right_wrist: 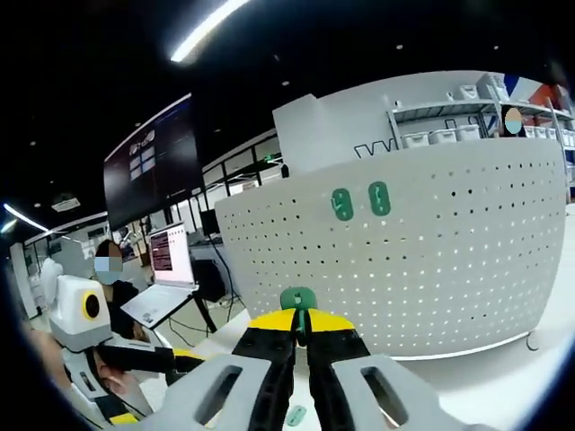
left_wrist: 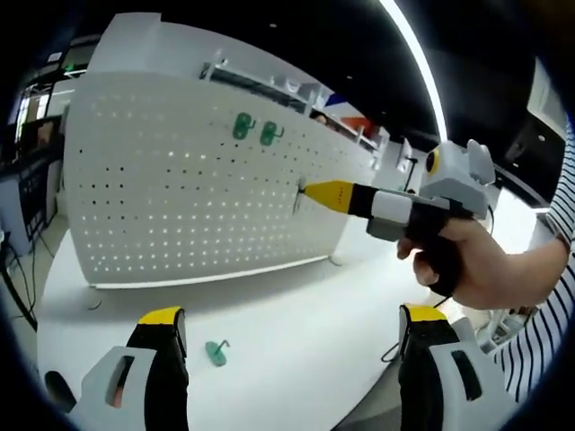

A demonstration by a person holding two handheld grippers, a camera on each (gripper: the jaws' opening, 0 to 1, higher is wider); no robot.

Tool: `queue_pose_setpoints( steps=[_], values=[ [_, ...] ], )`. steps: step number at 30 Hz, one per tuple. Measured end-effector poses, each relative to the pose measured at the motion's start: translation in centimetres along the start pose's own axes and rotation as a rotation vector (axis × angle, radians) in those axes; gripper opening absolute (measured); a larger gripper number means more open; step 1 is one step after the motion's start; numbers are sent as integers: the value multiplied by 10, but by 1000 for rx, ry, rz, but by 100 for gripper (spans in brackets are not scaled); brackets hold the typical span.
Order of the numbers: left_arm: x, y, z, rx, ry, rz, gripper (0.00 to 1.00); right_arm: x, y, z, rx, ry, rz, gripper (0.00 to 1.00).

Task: Insert the hook assembly into the mounting plate slot until the hook locks in place.

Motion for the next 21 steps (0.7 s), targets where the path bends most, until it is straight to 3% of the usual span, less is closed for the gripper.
queue_pose_setpoints(
  steps=[21],
  values=[
    [-7, -7, 2, 16, -25, -25, 100, 9, 31, 19, -97, 47, -7, 0]
  ],
)
Point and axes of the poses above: the point that each gripper's makers call its tool centre point, and the gripper's own axes: z roughly forward along the fingers, y roughly to its right, x roughly out of its top, the point moved 9 cm from there along -z, roughly backward along the fingers, and after that the axes turned 2 degrees about -x, right-handed, at the moved point
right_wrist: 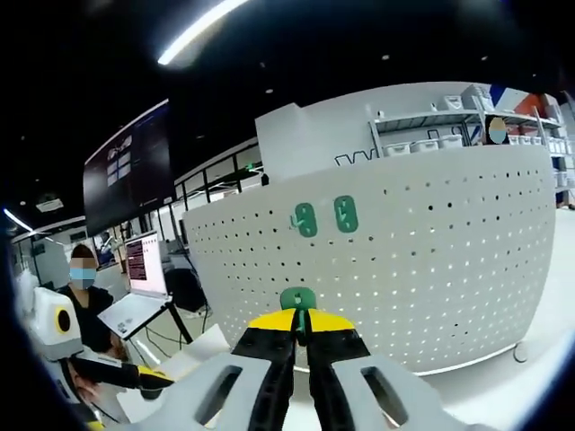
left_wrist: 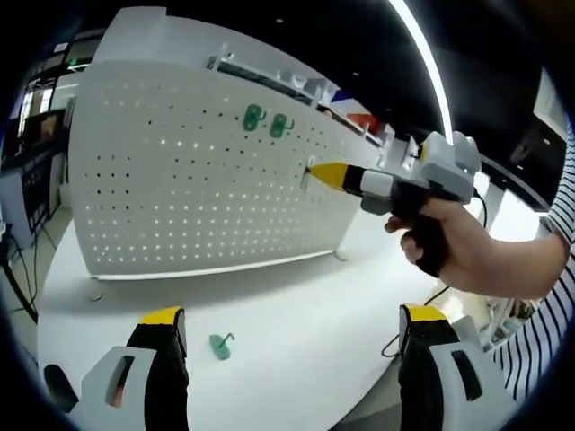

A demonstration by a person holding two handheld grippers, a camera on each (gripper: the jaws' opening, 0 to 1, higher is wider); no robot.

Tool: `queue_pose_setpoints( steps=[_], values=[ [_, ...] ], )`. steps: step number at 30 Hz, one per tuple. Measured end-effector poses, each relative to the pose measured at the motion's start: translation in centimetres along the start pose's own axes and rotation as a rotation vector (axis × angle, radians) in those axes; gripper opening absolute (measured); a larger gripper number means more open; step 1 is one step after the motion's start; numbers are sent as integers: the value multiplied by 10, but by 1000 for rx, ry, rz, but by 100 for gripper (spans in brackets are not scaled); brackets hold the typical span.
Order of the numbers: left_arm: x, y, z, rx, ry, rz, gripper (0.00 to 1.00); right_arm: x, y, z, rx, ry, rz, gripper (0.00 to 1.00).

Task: Insert the hook assembly into the mounting plate slot until the hook locks in place.

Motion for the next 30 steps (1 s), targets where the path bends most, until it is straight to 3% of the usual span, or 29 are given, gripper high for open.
queue_pose_setpoints(
  steps=[18, 30],
  values=[
    [-2, -1, 2, -20, -32, -12, 100, 11, 24, 23, -66, 29, 6, 0],
    [-5, -5, -1, -5, -36, -24, 100, 31, 43, 43, -114, 78, 10, 0]
  ],
)
Point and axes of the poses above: the point that each gripper's makers call its tool centre point, and the gripper's own axes: z roughly forward along the fingers, y roughly to its right, x roughly out of its top, the point moved 9 cm from there along -z, roughly backward along the fingers, and after that the axes turned 2 degrees about -x, right-handed, at the moved point
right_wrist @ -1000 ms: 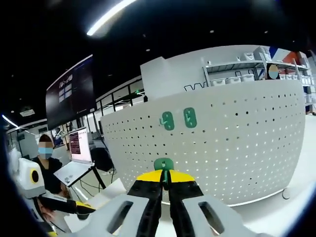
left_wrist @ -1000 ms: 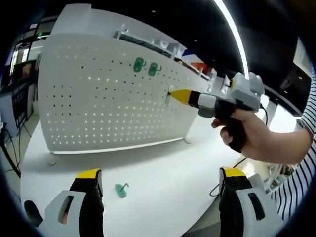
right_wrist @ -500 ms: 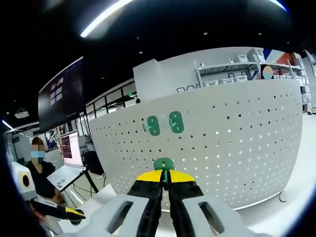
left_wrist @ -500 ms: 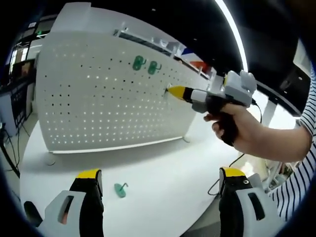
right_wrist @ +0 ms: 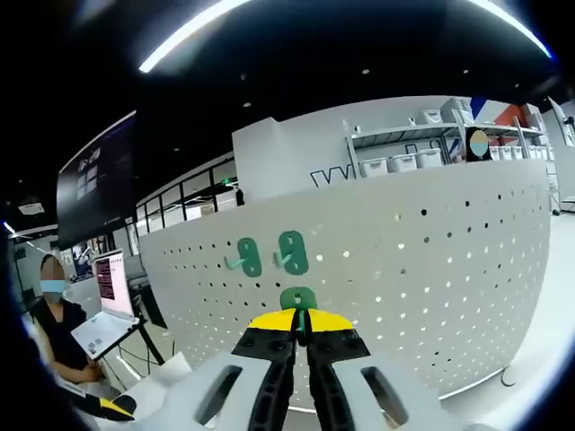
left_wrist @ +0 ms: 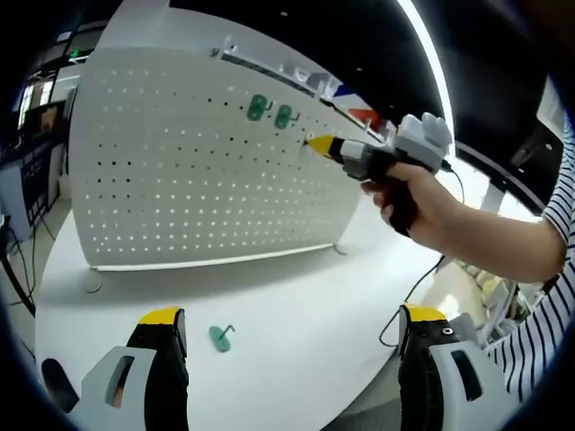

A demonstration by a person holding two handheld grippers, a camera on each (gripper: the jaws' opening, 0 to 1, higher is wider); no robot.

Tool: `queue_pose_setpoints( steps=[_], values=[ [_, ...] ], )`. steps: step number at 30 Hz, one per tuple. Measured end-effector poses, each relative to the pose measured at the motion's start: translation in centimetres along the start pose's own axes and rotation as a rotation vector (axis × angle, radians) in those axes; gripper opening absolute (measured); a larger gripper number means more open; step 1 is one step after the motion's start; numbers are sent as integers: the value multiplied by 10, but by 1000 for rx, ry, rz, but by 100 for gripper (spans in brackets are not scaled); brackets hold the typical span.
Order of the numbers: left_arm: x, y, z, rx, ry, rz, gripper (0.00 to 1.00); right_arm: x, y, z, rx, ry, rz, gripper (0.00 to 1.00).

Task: Insert the hook assembly into the mounting plate slot until the hook locks in place.

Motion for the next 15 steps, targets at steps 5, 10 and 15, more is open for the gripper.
queue_pose_setpoints(
  steps=[5, 10, 15],
  values=[
    [-2, 0, 0, -6, -9, -6, 100, 4, 5, 8, -13, 13, -14, 0],
    [-3, 0, 1, -6, -9, -11, 100, 9, 6, 12, -29, 30, -14, 0],
    [-5, -1, 2, 0, -13, -17, 100, 13, 8, 16, -60, 54, 15, 0]
  ],
)
Point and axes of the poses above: the point that each gripper's makers call its tool centre point, and the gripper's own axes: z roughly forward along the fingers, y roughly to its right, x roughly out of its top, the point moved 9 cm from there along -z, roughly backward along the fingers, and after that the axes turned 2 degrees about -x, right-handed, at the moved point
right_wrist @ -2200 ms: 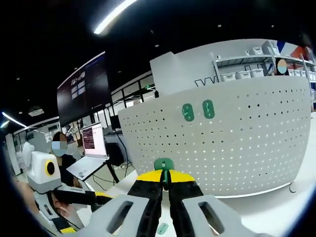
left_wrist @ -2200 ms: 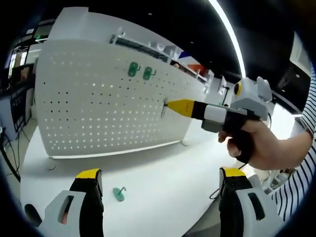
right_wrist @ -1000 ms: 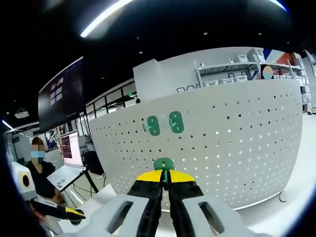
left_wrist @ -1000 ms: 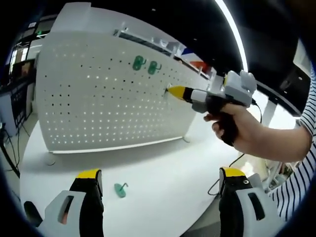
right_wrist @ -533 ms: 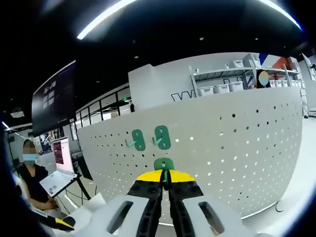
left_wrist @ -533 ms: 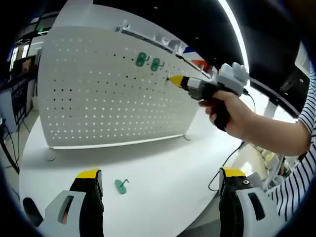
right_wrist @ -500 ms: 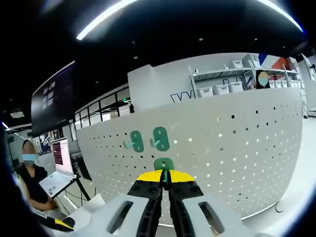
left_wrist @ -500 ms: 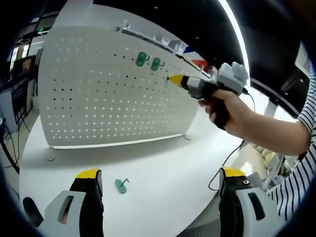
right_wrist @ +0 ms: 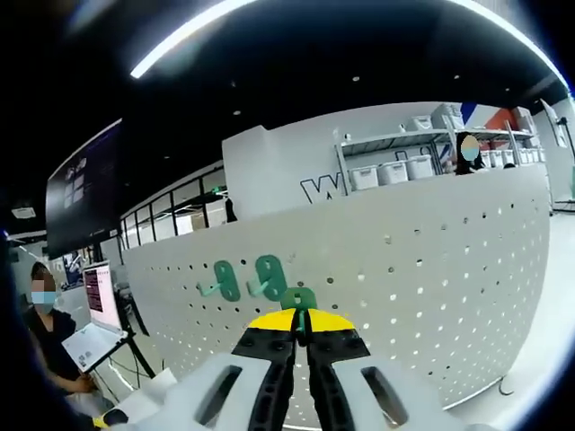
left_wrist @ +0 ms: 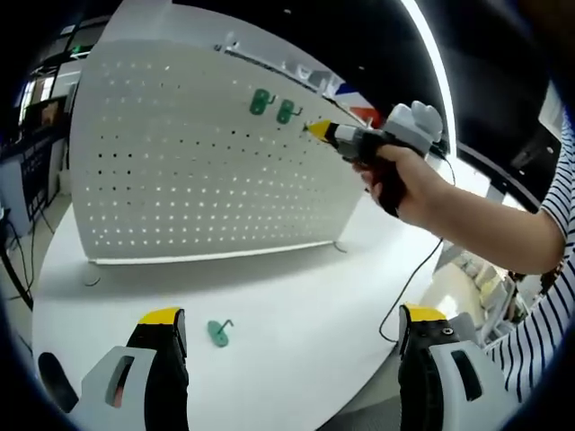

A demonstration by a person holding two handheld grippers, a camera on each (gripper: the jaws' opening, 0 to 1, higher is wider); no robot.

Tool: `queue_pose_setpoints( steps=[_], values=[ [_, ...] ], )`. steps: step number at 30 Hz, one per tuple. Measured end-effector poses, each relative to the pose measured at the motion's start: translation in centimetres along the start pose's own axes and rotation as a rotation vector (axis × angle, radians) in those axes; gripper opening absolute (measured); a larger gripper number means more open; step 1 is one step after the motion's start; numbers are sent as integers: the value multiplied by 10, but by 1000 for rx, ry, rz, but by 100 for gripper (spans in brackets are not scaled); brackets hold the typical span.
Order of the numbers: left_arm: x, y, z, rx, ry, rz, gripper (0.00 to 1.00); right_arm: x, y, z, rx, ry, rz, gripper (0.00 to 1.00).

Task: Insert the hook assembly into the mounting plate slot until the hook locks in place.

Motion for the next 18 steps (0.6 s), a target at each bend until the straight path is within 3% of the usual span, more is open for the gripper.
queue_pose_setpoints(
  steps=[18],
  values=[
    [-3, -6, 1, 12, -5, -21, 100, 15, 10, 14, -50, 59, -27, 0]
  ],
)
Point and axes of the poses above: the point that each gripper's makers call its tool centre point, and the gripper's own axes: z roughly forward along the fingers, y roughly to its right, x roughly out of its top, the point moved 9 cm from there along -z, roughly backward along the fingers, and after that the axes turned 2 degrees about -x, right-handed, at the moved point
